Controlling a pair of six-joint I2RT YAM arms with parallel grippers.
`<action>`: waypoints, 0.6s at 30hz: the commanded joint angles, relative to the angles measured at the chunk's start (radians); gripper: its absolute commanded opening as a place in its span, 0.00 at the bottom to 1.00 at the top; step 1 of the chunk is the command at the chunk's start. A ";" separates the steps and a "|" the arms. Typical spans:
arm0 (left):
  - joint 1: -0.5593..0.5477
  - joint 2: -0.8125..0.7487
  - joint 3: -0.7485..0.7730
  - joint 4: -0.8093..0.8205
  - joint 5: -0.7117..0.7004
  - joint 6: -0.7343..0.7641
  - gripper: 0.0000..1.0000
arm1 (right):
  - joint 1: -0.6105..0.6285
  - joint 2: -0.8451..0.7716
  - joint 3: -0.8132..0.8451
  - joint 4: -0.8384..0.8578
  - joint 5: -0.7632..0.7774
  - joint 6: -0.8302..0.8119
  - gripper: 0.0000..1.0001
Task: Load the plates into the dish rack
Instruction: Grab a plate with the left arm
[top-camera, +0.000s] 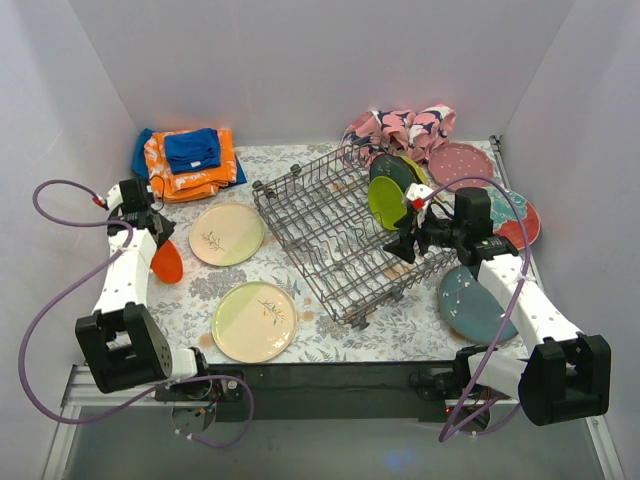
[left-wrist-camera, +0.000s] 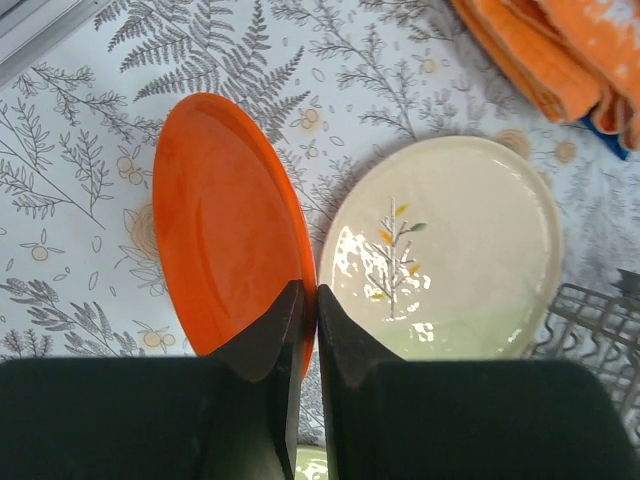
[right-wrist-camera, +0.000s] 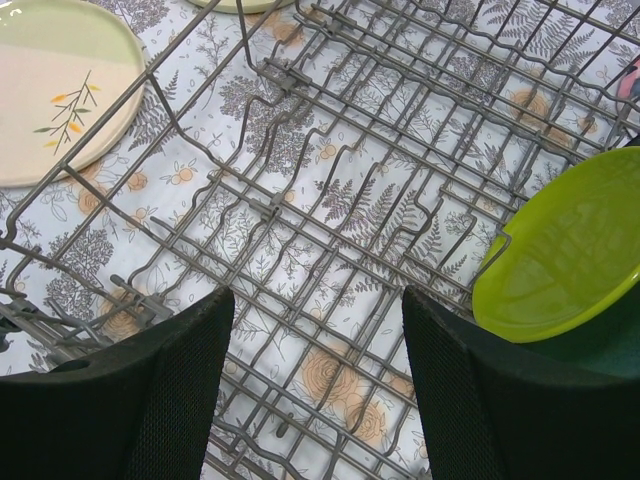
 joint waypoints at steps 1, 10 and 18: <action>-0.002 -0.115 0.037 -0.020 0.084 -0.031 0.00 | -0.004 -0.016 0.001 0.031 -0.024 -0.003 0.74; -0.004 -0.215 0.048 -0.025 0.254 -0.107 0.00 | -0.004 0.007 0.035 0.005 -0.060 -0.003 0.74; -0.010 -0.269 0.059 0.004 0.440 -0.219 0.00 | 0.100 0.068 0.216 -0.144 -0.014 -0.065 0.74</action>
